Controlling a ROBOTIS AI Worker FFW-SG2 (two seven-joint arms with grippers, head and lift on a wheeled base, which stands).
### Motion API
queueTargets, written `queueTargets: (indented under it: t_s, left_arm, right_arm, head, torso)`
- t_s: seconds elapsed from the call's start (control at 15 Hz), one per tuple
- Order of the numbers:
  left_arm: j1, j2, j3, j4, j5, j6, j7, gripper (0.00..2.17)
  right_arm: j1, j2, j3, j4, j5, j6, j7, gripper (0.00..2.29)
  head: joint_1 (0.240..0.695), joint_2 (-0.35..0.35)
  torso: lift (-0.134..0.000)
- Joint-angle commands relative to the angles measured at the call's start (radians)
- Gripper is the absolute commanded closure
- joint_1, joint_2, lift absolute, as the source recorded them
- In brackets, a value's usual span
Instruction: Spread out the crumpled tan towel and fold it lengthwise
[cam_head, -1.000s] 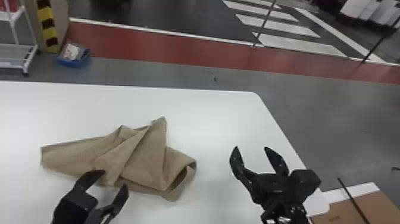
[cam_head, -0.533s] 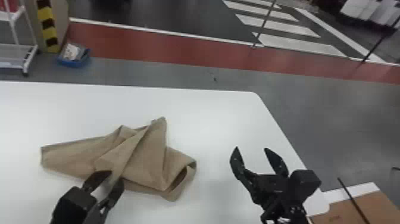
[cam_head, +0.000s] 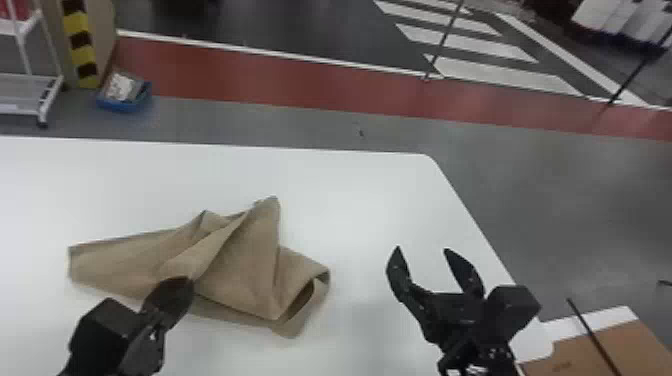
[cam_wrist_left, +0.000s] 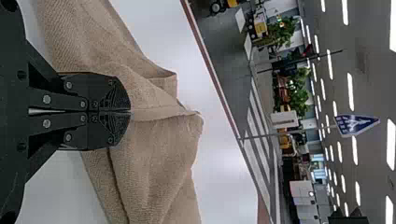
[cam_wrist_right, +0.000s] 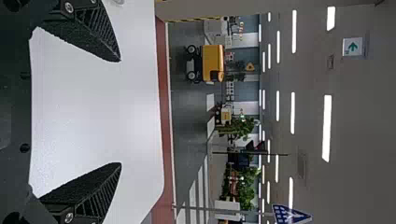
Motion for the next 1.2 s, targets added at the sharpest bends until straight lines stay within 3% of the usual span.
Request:
queueTargets:
  t_s: [0.0,0.13,0.27,0.67,0.73,0.93,1.13]
  left_arm:
    - [0.005,-0.003,0.02,-0.097,0.044,0.071,-0.026,1.43]
    - [0.007,-0.003,0.06,-0.22,0.105,0.166,-0.06,1.43]
    - [-0.006,-0.003,0.094,-0.358,0.123,0.295,-0.08,1.43]
    - [-0.066,-0.003,0.165,-0.528,0.203,0.5,-0.069,1.43]
    - [-0.069,-0.003,0.151,-0.536,0.202,0.503,-0.071,1.43]
    - [-0.104,-0.003,0.057,-0.522,0.168,0.528,-0.068,1.43]
    - [-0.159,-0.003,-0.067,-0.458,0.077,0.528,-0.058,1.43]
  right_arm:
    - [-0.002,0.001,0.002,0.001,0.0,0.001,0.0,0.09]
    - [-0.003,0.001,0.006,0.004,0.003,0.001,0.0,0.09]
    - [-0.003,0.001,0.015,0.002,0.008,-0.002,0.0,0.09]
    - [-0.011,0.001,0.037,0.006,0.067,0.011,0.026,0.09]
    - [-0.012,0.001,0.049,0.01,0.089,0.007,0.051,0.09]
    - [-0.014,0.001,0.091,0.016,0.19,-0.063,0.229,0.09]
    - [-0.012,0.001,0.17,0.024,0.336,-0.186,0.4,0.09]
  head:
    - [0.695,-0.35]
    - [0.695,-0.346]
    - [0.695,-0.327]
    - [0.695,-0.223]
    - [0.695,-0.213]
    - [0.695,-0.185]
    - [0.695,-0.143]
  torso:
    - [-0.12]
    - [-0.12]
    - [-0.12]
    - [-0.12]
    - [-0.12]
    - [-0.12]
    - [-0.12]
